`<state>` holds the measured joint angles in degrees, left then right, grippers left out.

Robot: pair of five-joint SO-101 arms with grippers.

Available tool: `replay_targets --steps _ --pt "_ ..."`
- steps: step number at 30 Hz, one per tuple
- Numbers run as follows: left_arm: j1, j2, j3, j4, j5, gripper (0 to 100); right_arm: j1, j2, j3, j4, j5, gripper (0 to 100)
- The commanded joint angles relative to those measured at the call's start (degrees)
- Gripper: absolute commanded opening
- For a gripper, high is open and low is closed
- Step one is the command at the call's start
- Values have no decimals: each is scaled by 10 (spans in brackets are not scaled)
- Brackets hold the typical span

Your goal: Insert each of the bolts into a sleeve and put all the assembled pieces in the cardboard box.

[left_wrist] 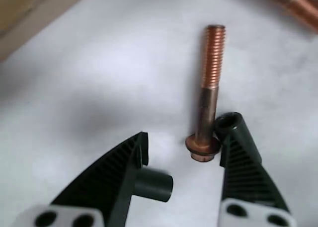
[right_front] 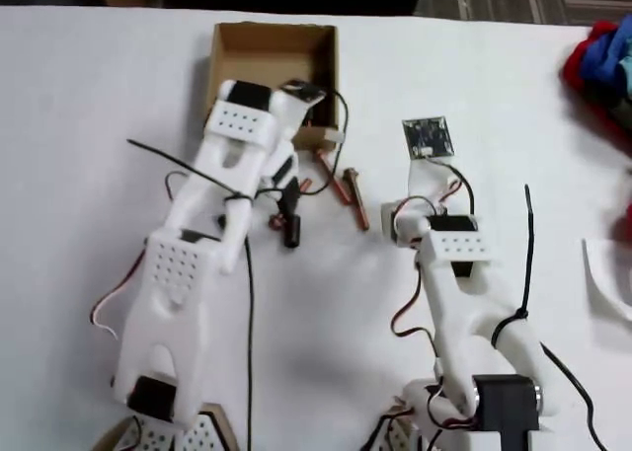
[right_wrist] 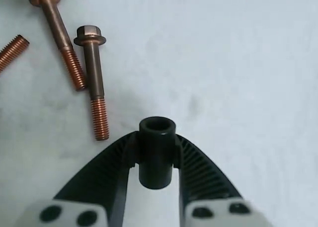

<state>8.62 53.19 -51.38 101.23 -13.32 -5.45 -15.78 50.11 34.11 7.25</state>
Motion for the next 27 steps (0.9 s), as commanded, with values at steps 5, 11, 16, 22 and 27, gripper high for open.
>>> replay_targets --steps 5,11,16,22,27 --pt "-2 0 1 -2 -3 248 -4 -31 -4 -2 -4 20" --pt "-1 60 -5 -2 -3 248 -3 -31 -4 -3 -4 20" --pt "13 88 -5 -2 -3 248 -3 -31 -4 -3 -4 20" --pt "46 88 -28 3 -3 96 -2 -31 -4 -4 -4 20" --pt "44 88 -56 4 -3 35 0 -31 -4 -4 -4 20"
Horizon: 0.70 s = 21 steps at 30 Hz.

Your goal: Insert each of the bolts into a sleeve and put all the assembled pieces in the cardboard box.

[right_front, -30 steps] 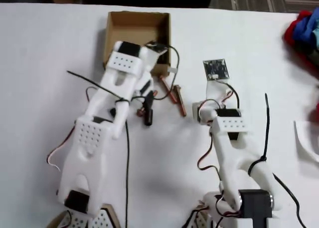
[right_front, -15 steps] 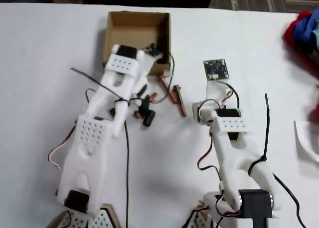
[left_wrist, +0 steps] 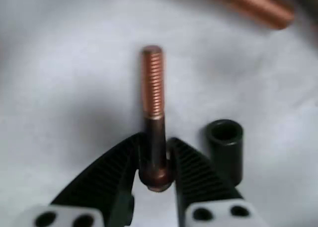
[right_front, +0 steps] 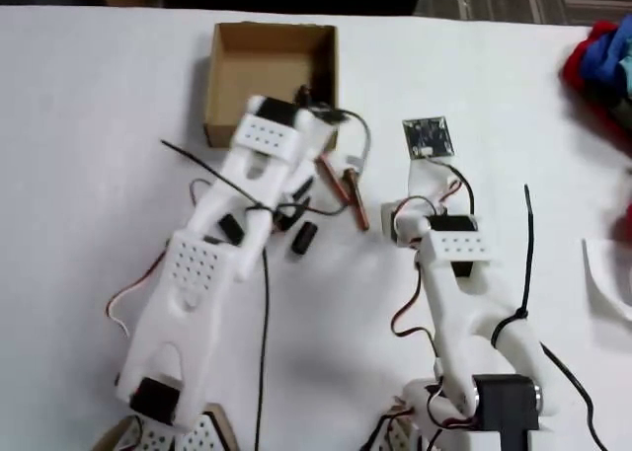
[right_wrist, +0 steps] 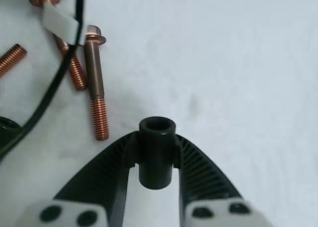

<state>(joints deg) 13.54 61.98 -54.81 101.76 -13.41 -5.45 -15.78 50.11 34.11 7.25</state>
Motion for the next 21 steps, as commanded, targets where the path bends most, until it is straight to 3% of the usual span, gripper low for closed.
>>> replay_targets --steps 1,4,11,21 --pt "-6 -1 -22 -2 -4 21 0 -31 -4 -4 -4 20" --pt "-9 -2 -18 6 -71 25 0 -31 -4 -4 -4 20" --pt "-40 -11 -22 7 -316 24 1 -31 -4 -5 -4 20" --pt "-94 -146 -16 5 -526 24 1 -31 -4 -6 -4 20"
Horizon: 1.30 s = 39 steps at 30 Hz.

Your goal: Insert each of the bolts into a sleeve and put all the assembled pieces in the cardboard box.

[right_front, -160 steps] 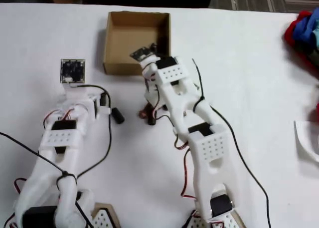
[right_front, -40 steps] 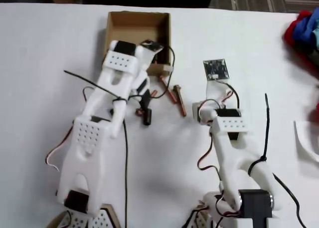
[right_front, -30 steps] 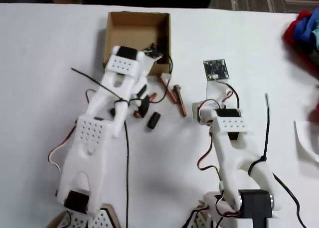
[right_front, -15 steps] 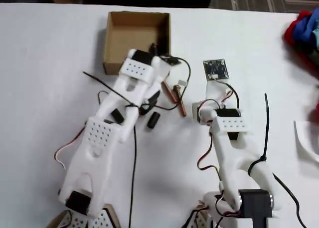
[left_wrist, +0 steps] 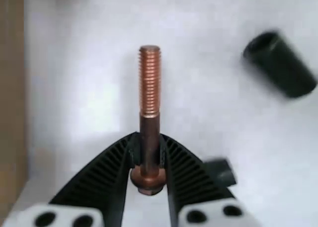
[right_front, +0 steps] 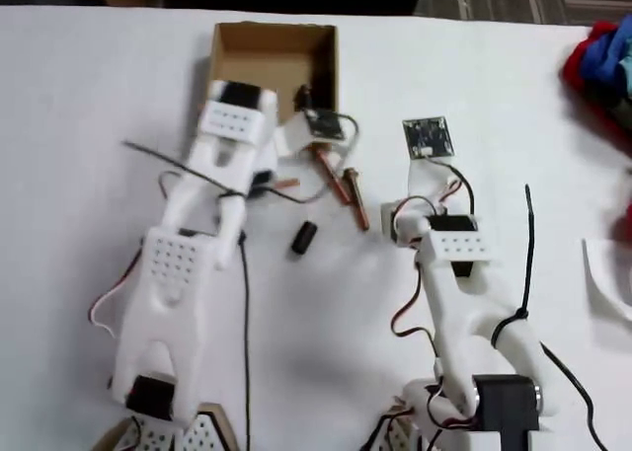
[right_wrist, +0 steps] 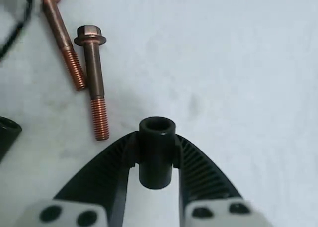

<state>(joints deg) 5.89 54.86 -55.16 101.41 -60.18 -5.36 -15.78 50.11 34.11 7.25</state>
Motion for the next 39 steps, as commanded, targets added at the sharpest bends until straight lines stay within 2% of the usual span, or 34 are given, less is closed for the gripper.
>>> replay_targets --steps 1,6,11,15,19,29,33,39 --pt "-25 -84 -8 9 -73 24 0 -31 -4 -6 -4 20" --pt "-53 -93 22 9 -97 24 0 -31 -4 -6 -4 20" --pt "-43 -91 74 3 -98 24 0 -31 -4 -6 -4 20" --pt "-38 -79 94 -34 -142 25 0 -31 -4 -6 -4 20" --pt "-39 -52 94 -59 -142 26 0 -29 -4 -7 -4 20" --pt "-43 -20 93 -60 -137 28 -5 -27 -4 -7 -4 20" --pt "-42 -22 58 -64 -49 31 -5 -27 -4 -7 -4 20" --pt "-42 -19 -51 -59 146 169 -5 -27 -4 -7 -4 20"
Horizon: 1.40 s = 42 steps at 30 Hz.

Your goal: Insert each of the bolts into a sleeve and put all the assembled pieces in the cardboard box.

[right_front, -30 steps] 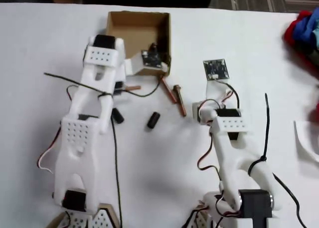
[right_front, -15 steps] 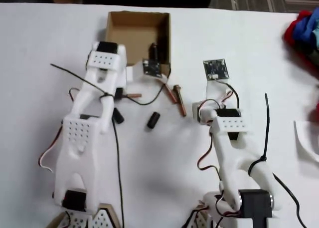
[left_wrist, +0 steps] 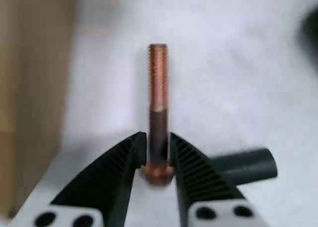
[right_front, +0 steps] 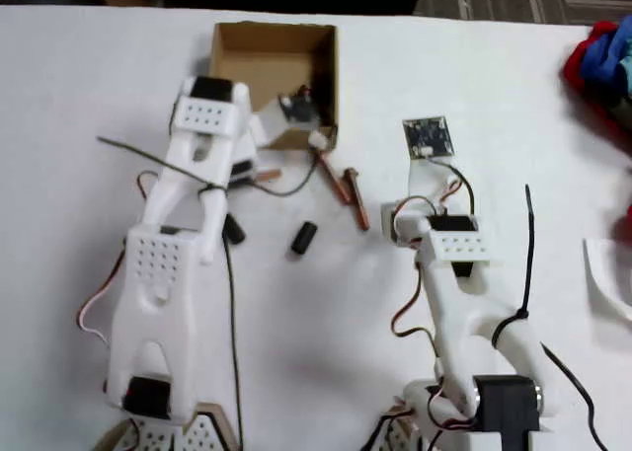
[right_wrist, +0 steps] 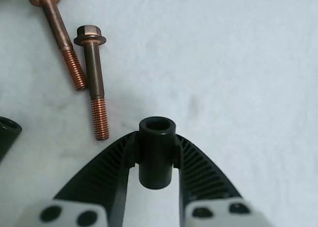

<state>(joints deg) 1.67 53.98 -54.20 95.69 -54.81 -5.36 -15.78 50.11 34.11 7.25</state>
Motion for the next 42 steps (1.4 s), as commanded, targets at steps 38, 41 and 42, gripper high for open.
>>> replay_targets --steps 38,41,42 --pt "23 65 -104 59 1120 176 -5 -26 -4 -7 -4 21" --pt "23 74 -112 58 1133 176 -5 -26 -4 -7 -4 21" --pt "23 75 -115 58 1136 176 -5 -26 -4 -7 -4 21"
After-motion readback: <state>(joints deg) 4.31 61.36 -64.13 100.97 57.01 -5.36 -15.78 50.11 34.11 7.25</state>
